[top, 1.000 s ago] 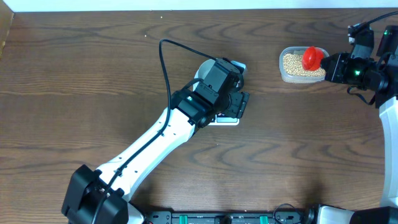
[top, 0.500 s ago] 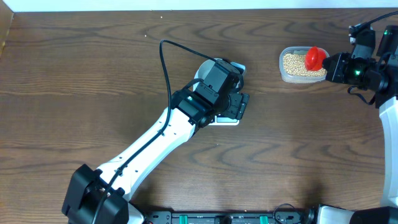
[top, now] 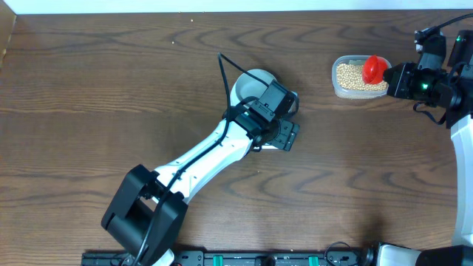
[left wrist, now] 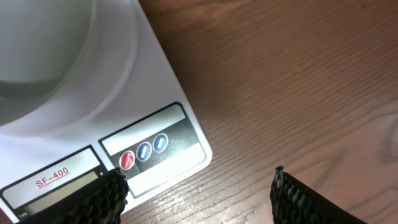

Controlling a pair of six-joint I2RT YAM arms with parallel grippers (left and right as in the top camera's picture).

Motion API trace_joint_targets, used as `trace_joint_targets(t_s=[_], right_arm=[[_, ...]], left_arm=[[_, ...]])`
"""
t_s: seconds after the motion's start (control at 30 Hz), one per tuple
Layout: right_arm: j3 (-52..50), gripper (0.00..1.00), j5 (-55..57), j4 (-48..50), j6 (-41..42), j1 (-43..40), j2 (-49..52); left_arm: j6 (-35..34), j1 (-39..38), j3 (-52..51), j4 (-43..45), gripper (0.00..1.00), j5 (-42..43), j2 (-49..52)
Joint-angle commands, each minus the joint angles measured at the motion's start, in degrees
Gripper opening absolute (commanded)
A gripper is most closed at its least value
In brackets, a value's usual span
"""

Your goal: Scoop item into bowl and weigh 50g on scale

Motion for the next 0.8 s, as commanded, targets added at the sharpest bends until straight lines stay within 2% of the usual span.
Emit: trace_joint_targets(t_s=[0.0, 0.5, 0.77], right_arm=[[0.92, 0.01, 0.24, -0.04, -0.92, -0.22, -0.42], [0.92, 0.01, 0.50, -0.61, -1.36, -0.22, -0.42], [0.92, 0.01, 0.48, -0.83, -1.36, -0.22, -0.42]], left_arm=[[0.61, -0.04, -0.48, -0.17, 0.76, 0.28, 1.84], [1.53, -0.09, -0.61, 0.31, 0.76, 1.75, 8.35], [1.46, 0.52, -0.85, 1.38, 0.76, -0.39, 8.79]])
